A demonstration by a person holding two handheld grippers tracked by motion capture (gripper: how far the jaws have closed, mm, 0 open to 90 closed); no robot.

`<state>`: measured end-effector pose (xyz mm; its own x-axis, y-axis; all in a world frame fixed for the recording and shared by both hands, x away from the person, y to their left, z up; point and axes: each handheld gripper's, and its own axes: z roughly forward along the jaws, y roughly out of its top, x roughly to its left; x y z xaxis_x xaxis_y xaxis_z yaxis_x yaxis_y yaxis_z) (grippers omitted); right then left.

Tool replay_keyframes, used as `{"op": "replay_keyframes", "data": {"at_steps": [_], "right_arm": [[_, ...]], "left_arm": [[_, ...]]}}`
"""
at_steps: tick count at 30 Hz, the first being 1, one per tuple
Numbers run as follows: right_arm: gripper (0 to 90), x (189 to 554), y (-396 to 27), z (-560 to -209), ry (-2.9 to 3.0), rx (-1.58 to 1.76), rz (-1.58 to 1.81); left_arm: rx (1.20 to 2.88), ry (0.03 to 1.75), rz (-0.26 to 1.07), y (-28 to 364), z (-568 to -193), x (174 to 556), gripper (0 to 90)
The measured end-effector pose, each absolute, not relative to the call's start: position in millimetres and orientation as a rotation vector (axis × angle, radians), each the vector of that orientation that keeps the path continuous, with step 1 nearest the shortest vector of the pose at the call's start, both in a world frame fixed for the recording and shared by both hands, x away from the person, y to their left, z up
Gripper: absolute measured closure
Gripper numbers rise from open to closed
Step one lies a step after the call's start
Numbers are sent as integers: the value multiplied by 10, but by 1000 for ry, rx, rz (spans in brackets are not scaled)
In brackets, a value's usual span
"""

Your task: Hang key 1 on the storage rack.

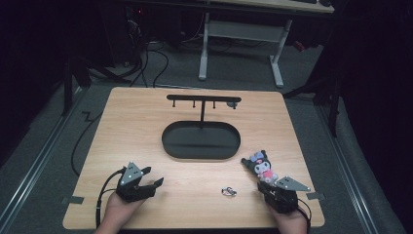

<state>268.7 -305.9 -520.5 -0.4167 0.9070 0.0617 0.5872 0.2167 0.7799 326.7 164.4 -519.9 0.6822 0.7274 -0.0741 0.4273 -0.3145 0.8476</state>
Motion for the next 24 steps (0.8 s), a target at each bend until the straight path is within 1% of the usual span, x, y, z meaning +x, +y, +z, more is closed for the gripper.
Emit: {"op": "replay_keyframes", "data": {"at_steps": [9, 12, 19, 24], "right_arm": [[764, 2697, -2984, -5191, 2115, 1380, 1076], [721, 2708, -2918, -5140, 2149, 1375, 1076], [719, 2764, -2795, -5039, 2227, 1366, 993], [705, 2801, -2743, -4983, 2266, 1359, 918]], "left_arm": [[1970, 856, 402, 1613, -5184, 3228, 349], [1995, 829, 399, 1592, -5182, 3223, 367], [1988, 825, 386, 1623, -5160, 3240, 371], [1976, 816, 402, 1627, -5139, 3215, 374]]}}
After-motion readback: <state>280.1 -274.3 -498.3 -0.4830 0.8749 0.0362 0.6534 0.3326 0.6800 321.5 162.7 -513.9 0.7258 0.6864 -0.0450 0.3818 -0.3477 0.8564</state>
